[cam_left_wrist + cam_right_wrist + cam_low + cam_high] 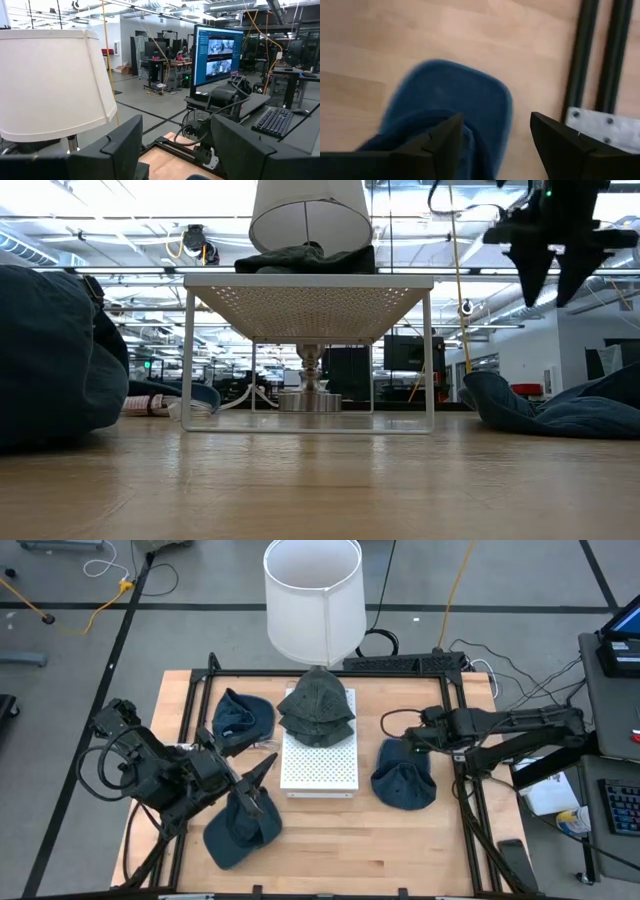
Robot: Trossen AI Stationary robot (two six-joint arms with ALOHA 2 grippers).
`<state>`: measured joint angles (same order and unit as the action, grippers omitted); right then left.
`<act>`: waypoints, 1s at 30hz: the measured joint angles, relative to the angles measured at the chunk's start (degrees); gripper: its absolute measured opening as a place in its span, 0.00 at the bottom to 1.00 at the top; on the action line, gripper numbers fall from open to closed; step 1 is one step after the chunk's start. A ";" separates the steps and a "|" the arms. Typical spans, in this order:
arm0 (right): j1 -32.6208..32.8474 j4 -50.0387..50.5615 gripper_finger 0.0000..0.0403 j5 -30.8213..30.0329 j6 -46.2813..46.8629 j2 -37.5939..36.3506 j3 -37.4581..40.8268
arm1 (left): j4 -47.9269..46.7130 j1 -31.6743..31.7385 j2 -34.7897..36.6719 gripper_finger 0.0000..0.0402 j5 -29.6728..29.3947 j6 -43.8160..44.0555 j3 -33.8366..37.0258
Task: Pick & Place hat
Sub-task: Put the middle right blue cap on the shelf
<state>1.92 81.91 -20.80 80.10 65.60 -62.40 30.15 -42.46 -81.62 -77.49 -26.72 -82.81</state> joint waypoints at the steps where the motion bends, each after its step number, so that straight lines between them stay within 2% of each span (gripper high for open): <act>1: -0.75 -0.04 0.57 0.67 -0.61 0.00 0.45 | -0.04 0.00 0.00 0.60 0.02 -0.04 0.00; 4: -3.21 -0.60 0.59 3.15 -2.59 0.00 2.78 | -0.07 0.00 0.00 0.60 0.06 -0.07 0.00; 9: -7.46 -5.58 0.59 11.32 -6.26 0.01 9.73 | -0.09 0.00 0.00 0.60 0.99 -0.39 0.00; 16: -11.48 -13.11 0.57 15.23 -10.38 0.02 17.00 | -0.11 0.00 0.00 0.60 1.03 -1.55 0.02; 20: -14.88 -19.71 0.57 18.13 -14.16 0.30 19.95 | -0.13 0.00 0.00 0.60 1.03 -1.91 0.02; 24: -17.86 -21.23 0.57 20.48 -15.26 0.99 21.81 | -0.16 0.00 0.00 0.60 1.05 -2.09 0.02; 30: -19.63 -27.15 0.55 25.92 -18.06 0.94 22.83 | -0.17 0.00 0.00 0.60 1.03 -3.19 0.02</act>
<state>-17.71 54.76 5.12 62.04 66.54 -39.57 29.98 -42.46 -81.62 -76.47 -29.91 -82.78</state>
